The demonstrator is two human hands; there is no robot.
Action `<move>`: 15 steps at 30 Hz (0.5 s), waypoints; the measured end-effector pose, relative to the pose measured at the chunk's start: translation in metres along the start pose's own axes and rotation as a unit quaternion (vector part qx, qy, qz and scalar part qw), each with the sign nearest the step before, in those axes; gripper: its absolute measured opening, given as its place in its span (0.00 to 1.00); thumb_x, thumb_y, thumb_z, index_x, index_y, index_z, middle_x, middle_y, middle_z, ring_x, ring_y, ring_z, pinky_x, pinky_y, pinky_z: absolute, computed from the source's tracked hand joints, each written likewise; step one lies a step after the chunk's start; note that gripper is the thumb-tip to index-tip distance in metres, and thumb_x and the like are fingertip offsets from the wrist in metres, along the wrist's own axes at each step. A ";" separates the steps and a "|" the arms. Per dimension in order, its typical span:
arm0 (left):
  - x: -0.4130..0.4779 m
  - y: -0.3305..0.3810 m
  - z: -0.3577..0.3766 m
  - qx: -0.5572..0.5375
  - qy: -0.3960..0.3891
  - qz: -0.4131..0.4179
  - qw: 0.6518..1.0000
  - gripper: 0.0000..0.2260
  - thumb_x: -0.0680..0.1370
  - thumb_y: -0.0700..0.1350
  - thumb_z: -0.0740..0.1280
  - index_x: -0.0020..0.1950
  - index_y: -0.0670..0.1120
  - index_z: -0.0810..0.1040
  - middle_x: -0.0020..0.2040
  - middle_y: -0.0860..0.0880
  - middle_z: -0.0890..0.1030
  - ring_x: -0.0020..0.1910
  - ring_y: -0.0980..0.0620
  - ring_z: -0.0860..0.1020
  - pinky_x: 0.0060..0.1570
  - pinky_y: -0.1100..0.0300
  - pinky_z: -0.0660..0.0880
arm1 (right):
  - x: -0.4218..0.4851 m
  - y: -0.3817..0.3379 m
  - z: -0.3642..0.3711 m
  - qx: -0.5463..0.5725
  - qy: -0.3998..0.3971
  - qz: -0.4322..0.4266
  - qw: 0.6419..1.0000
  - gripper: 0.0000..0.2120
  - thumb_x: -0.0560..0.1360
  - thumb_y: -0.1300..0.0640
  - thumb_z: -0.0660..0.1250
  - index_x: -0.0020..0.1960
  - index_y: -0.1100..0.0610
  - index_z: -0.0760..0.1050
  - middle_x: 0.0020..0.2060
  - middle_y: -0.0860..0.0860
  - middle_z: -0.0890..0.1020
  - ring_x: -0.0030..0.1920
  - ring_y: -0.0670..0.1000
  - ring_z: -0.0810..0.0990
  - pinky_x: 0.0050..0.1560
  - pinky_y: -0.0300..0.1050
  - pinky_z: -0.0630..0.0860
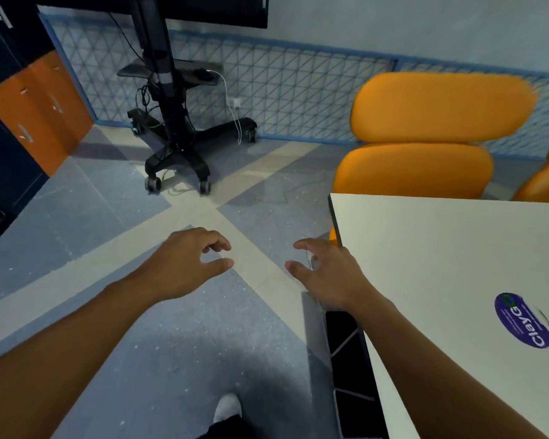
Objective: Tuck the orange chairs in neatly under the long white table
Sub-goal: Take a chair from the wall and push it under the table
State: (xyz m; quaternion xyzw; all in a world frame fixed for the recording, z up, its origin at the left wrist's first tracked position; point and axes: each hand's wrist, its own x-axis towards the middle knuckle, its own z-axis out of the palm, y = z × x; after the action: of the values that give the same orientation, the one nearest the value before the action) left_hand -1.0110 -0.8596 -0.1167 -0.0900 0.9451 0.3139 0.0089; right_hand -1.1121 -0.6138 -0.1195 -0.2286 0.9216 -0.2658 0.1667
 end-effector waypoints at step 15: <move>0.265 -0.028 -0.025 0.019 -0.060 0.066 0.996 0.12 0.74 0.53 0.71 0.57 0.53 0.80 0.52 0.56 0.79 0.52 0.56 0.76 0.50 0.59 0.73 | 0.204 0.053 -0.039 0.031 0.076 0.095 0.992 0.23 0.77 0.42 0.68 0.70 0.48 0.75 0.67 0.48 0.78 0.64 0.51 0.77 0.65 0.50 0.74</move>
State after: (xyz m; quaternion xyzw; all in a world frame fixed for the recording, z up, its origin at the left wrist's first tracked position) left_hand -1.2658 -0.9406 -0.1328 -0.0087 0.9525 0.3007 0.0462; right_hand -1.3172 -0.6619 -0.1559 -0.1138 0.9404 -0.2937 0.1279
